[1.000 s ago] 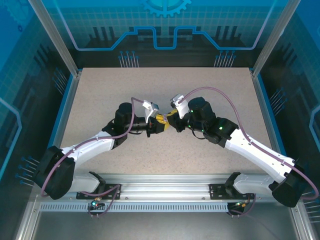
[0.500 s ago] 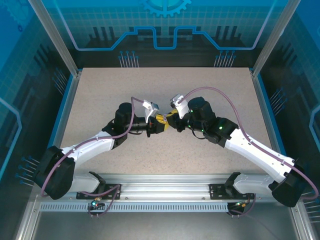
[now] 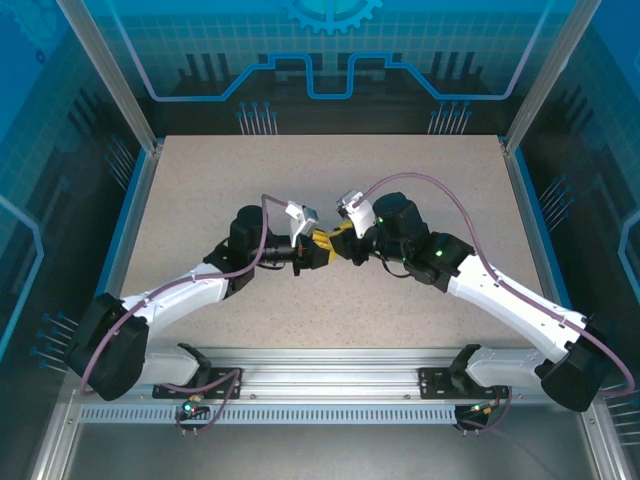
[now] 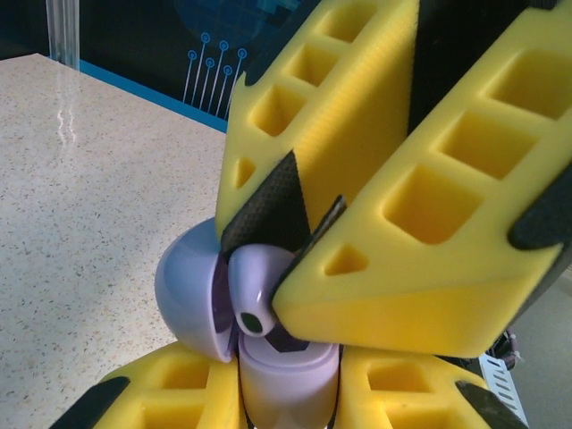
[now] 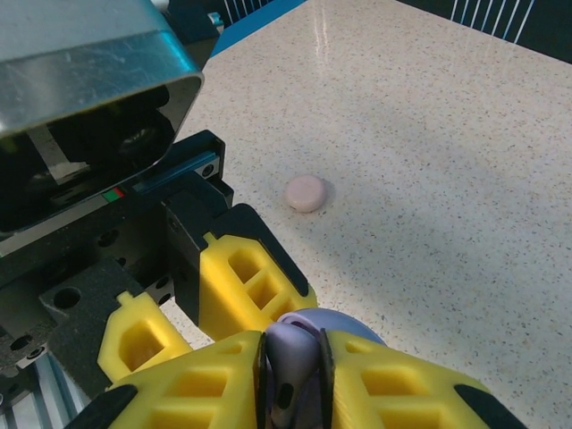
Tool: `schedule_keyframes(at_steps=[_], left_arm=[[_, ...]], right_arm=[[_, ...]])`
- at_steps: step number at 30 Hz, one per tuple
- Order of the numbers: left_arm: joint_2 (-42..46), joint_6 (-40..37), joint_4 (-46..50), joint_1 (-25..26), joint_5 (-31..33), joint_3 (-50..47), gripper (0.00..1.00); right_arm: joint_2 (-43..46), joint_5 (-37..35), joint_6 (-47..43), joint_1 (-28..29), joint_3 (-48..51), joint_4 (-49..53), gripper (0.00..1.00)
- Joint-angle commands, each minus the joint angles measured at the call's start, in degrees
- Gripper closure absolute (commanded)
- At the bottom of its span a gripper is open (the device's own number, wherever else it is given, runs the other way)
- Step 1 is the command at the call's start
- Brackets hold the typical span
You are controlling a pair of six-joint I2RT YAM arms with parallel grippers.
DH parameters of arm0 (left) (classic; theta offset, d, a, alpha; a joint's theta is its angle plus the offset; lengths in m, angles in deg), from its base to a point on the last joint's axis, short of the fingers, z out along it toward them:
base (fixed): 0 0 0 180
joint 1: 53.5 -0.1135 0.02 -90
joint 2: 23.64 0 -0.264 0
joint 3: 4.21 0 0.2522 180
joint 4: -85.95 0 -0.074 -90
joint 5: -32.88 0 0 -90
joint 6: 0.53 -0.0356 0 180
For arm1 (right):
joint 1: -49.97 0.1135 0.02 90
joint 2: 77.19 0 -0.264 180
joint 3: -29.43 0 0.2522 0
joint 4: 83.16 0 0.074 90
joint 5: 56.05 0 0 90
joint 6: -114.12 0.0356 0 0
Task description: Insert the wireless bluetooth earbuds into the charging case
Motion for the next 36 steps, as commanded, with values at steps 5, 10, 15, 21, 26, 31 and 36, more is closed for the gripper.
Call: schedule_keyframes(at_steps=[5,10,15,21,26,31,36], left_arm=[[1.6,-0.1,-1.3,0.1,-0.2,1.8,0.83],[1.7,-0.5,-0.4,0.2,-0.1,1.9,0.83],[1.7,-0.9,-0.1,0.2,-0.2,2.0,0.83],[1.6,-2.5,1.7,0.2,-0.2,2.3,0.83],[2.5,-3.6,0.0,0.2,-0.7,1.1,0.83],[3.5,-4.3,-1.5,0.2,-3.3,0.5,0.83],[4.9,-3.8,-5.5,0.3,-6.1,-0.4,0.83]], right_arm=[[0.7,1.4,0.7,-0.7,-2.1,2.5,0.67],[1.6,-0.4,1.2,-1.3,-2.1,3.1,0.65],[2.2,-0.5,1.9,-1.7,-2.2,3.1,0.62],[4.0,0.3,2.6,-2.2,-2.6,3.3,0.59],[5.0,-1.7,4.6,-3.8,-3.0,4.9,0.56],[4.8,-0.4,7.8,-9.8,-2.6,7.9,0.55],[2.7,7.0,9.3,-15.4,-0.5,8.3,0.56]])
